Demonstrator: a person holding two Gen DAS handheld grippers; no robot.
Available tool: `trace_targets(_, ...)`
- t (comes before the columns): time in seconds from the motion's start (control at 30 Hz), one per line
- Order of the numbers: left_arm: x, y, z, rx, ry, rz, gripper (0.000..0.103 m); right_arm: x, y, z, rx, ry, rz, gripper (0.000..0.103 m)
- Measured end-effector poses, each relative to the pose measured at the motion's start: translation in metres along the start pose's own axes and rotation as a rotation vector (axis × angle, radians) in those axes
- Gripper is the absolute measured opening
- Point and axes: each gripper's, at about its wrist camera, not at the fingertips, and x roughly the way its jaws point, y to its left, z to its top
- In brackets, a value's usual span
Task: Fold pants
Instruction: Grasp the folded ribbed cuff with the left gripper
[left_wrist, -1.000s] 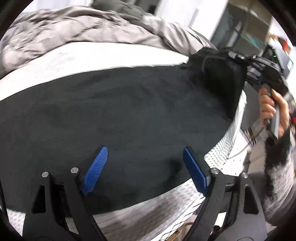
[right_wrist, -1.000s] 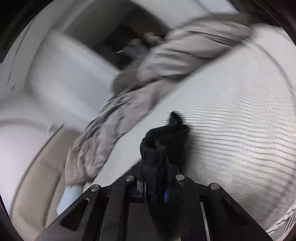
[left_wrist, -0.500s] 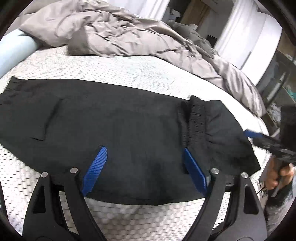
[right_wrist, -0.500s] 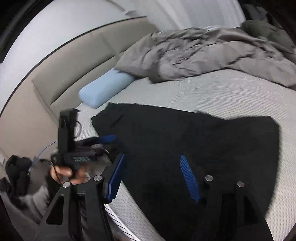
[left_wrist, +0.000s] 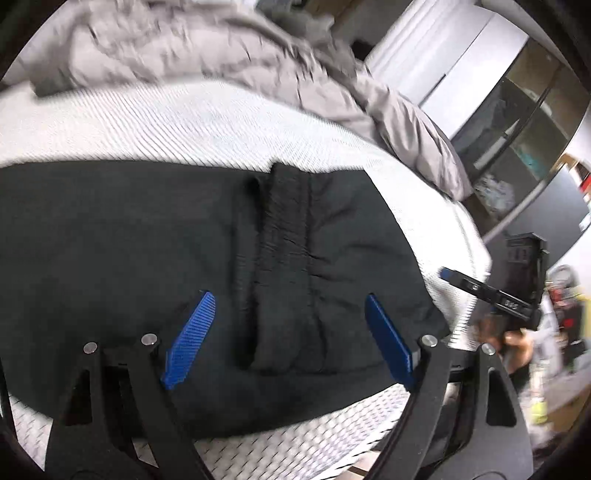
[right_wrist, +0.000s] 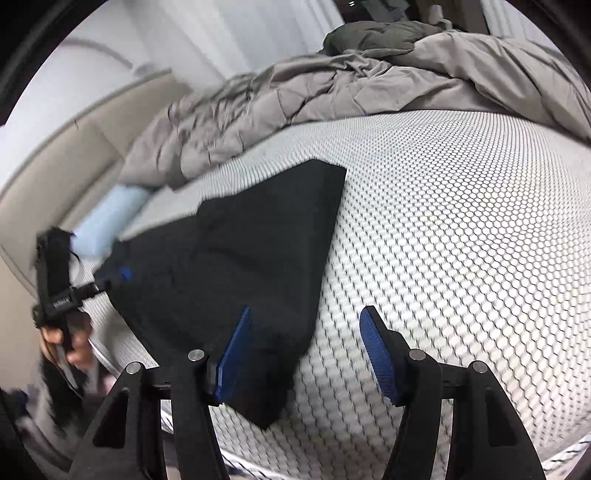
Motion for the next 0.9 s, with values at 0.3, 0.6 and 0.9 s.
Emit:
trace_targets(0.3, 0.047, 0.027, 0.013, -0.153, 0.09, -0.019, 0.024, 0.017, 0.01, 0.012, 0.026, 0.051, 0.036, 0.062)
trace_targets(0.6, -0.02, 0.005, 0.012, -0.033, -0.142, -0.023, 0.008, 0.034, 0.018, 0.012, 0.017, 0.054, 0.039, 0.062)
trace_targets(0.9, -0.035, 0.064, -0.014, -0.081, -0.074, 0.218, 0.024, 0.053, 0.034, 0.012, -0.019, 0.097, 0.045, 0.062)
